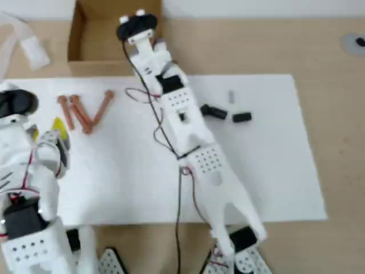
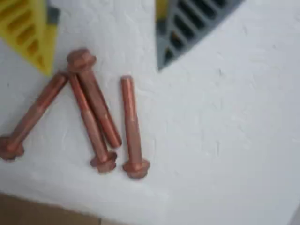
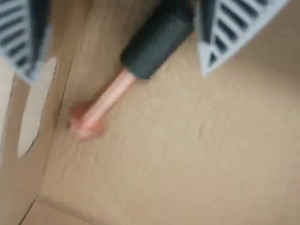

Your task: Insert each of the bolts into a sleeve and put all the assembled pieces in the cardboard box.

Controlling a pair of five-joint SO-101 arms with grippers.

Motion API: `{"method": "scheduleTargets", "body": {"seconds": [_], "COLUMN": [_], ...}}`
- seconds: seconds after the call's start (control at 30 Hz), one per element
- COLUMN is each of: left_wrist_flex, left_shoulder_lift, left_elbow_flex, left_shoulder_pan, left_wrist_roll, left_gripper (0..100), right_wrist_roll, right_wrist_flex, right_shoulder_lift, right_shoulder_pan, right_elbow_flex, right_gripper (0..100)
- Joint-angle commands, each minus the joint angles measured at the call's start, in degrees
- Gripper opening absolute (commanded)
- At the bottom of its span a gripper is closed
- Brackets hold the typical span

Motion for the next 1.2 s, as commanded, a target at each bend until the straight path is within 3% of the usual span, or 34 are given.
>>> {"method": "scheduleTargets", "body": {"seconds": [0.0, 0.23, 0.63, 0.9, 1.17], "left_wrist_flex": [-1.2, 0.1, 20.0, 25.8, 28.1], "left_shoulder_lift": [2.2, 29.8, 83.1, 101.1, 108.4], "left_elbow_flex": [-0.7, -18.4, -66.5, -86.2, -92.6], "left_shoulder_pan": [0.3, -4.9, -5.5, -4.7, -1.1], "left_wrist_roll": [-0.4, 0.1, -0.8, 0.6, 3.1], "left_gripper": [16, 16, 16, 16, 16], "right_wrist_roll": [0.1, 0.0, 0.0, 0.0, 0.0], "right_wrist_flex": [3.3, 15.6, 39.8, 44.2, 44.3], "right_shoulder_lift": [-9.4, -23.3, -38.5, -39.1, -39.1], "right_shoulder_pan": [0.4, 1.2, 1.4, 1.4, 1.4], "right_elbow_flex": [-3.8, -3.8, -3.8, -3.8, -3.7], "right_gripper": [28.4, 28.3, 28.4, 28.4, 28.4]}}
